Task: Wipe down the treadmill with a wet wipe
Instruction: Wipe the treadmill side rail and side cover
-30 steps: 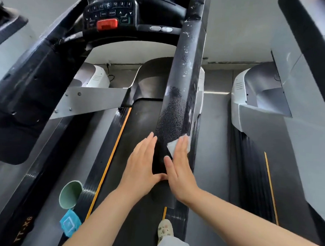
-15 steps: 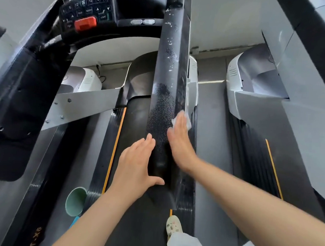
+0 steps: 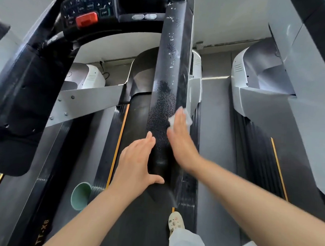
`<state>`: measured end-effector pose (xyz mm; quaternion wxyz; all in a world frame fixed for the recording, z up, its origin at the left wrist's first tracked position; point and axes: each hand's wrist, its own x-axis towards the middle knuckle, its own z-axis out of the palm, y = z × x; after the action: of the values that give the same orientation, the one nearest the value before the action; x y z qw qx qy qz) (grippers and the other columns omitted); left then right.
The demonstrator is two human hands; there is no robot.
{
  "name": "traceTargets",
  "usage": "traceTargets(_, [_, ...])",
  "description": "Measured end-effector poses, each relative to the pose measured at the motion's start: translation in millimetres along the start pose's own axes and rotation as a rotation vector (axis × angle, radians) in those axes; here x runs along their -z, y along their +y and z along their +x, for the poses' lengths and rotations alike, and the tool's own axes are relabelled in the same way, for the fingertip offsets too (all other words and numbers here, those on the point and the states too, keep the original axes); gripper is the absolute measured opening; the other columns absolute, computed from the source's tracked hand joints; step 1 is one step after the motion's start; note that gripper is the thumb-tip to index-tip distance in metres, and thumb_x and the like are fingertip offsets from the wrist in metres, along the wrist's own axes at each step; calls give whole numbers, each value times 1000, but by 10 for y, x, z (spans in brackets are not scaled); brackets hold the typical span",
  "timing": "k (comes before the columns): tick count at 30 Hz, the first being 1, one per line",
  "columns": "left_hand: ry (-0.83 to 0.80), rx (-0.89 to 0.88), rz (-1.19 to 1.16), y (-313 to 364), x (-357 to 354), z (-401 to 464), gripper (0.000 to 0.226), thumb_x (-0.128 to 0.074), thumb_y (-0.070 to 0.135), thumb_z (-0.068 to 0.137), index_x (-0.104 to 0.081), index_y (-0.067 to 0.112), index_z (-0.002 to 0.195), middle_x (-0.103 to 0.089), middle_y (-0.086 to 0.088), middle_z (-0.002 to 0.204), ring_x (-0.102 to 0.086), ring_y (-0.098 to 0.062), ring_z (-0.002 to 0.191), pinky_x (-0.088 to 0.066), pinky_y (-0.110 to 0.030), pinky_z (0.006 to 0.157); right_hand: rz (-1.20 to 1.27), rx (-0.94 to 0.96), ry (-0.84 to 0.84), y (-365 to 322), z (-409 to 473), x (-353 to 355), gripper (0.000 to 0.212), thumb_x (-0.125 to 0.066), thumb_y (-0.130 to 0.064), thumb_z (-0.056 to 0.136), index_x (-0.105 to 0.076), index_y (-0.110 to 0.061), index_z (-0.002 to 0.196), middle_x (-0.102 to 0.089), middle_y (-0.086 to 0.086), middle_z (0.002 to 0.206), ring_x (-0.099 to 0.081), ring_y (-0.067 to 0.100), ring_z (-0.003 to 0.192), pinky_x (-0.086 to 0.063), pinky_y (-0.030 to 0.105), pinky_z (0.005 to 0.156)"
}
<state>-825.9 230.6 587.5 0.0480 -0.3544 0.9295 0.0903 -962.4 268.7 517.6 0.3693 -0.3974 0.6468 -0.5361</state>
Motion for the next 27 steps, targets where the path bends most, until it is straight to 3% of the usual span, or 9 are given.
traceTargets(2, [-35, 8, -4, 42, 44, 1, 114, -91, 41, 45, -39, 10, 142, -32, -2, 151, -40, -23, 132, -31, -36, 106, -45, -37, 4, -106, 520, 211, 58, -19, -27, 104, 15, -9, 146, 20, 4, 156, 19, 11, 143, 9, 33, 118])
traceTargets(5, [-75, 30, 1, 99, 83, 2, 114, -88, 43, 52, -31, 13, 145, -24, 2, 155, -34, -18, 136, -27, -33, 109, -93, -38, -7, -192, 901, 391, 55, -20, -41, 101, -3, -15, 146, -2, 7, 154, 3, 14, 142, 4, 40, 119])
traceTargets(8, [-110, 49, 45, 134, 99, -5, 113, -85, 45, 57, -24, 15, 147, -17, 4, 157, -27, -14, 139, -21, -28, 111, -113, -14, -36, -117, 542, 272, 64, -23, -33, 103, 18, -10, 147, 25, 2, 155, 22, 9, 141, 10, 34, 118])
traceTargets(13, [-121, 94, 31, 177, 113, -7, 114, -86, 40, 59, -21, 14, 149, -14, 4, 157, -21, -12, 142, -15, -23, 112, -49, 102, -178, 64, -395, -5, 72, -26, -41, 99, 35, -27, 134, 43, -17, 140, 34, -2, 134, 13, 22, 112])
traceTargets(18, [-154, 148, 59, 247, 145, 16, 115, -84, 42, 61, -16, 16, 150, -11, 5, 158, -18, -11, 142, -14, -24, 113, -100, 29, -197, -43, -23, 158, 71, -28, -35, 102, 29, -18, 140, 37, -9, 146, 32, 5, 137, 13, 26, 115])
traceTargets(22, [-163, 145, 44, 241, 145, 7, 115, -83, 44, 62, -14, 18, 150, -9, 8, 158, -16, -9, 142, -13, -21, 112, -180, 6, -116, -137, 650, 344, 66, -24, -34, 103, 20, -8, 146, 27, 5, 154, 25, 13, 141, 16, 26, 111])
traceTargets(27, [-130, 97, 32, 183, 108, 7, 115, -84, 42, 61, -15, 18, 150, -8, 8, 158, -18, -9, 142, -15, -20, 113, -99, -51, 2, -191, 958, 392, 65, -23, -33, 103, 16, -7, 147, 22, 5, 156, 19, 13, 143, 11, 27, 114])
